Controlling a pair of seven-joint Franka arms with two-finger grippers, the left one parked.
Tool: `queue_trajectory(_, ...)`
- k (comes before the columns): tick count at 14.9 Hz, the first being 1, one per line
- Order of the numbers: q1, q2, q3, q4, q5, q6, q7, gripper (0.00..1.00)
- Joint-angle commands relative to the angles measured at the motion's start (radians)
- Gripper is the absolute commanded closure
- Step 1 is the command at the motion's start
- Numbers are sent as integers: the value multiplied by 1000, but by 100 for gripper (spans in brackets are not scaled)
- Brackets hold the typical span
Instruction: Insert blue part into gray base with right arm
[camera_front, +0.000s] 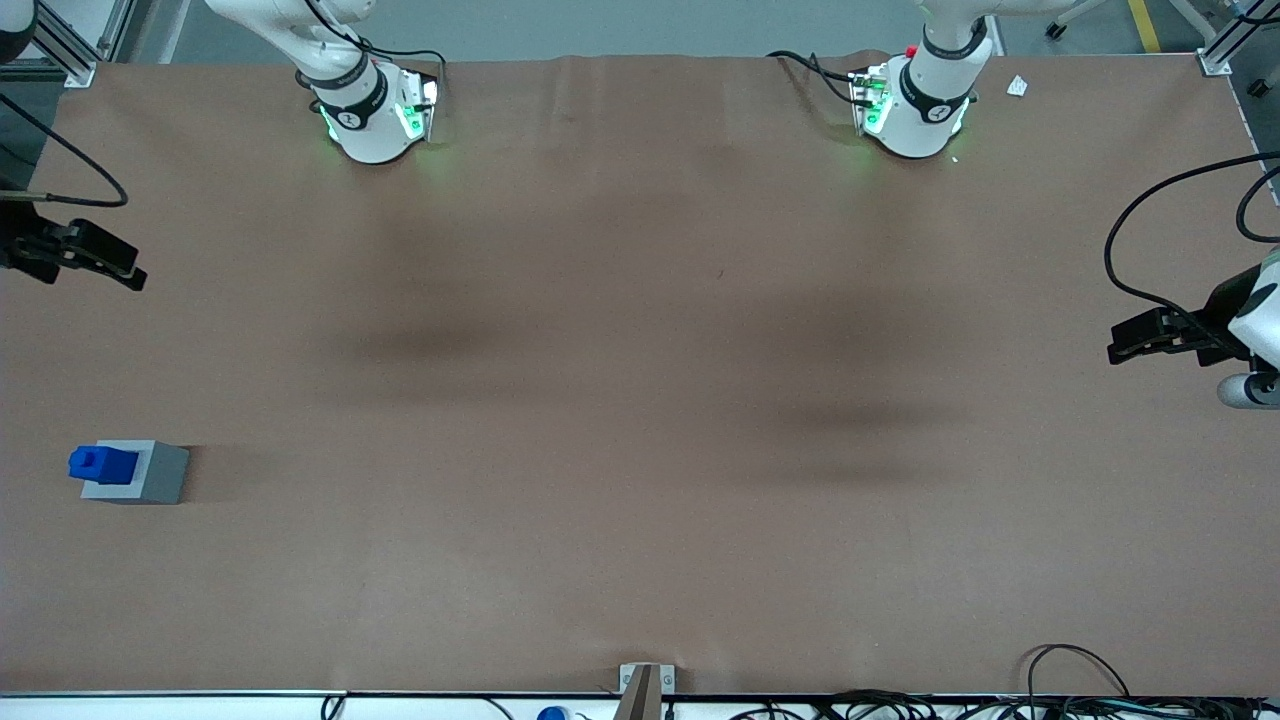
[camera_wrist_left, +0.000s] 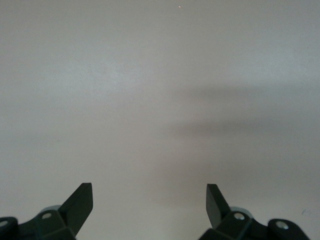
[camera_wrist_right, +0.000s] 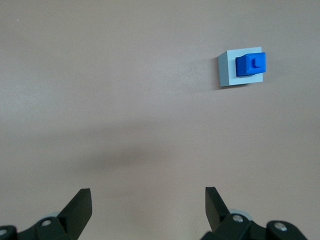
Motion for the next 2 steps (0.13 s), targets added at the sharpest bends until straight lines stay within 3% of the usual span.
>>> queue_trajectory(1, 8, -4, -1, 14, -8, -13, 21, 0)
queue_trajectory(2, 8, -3, -1, 14, -8, -13, -5, 0)
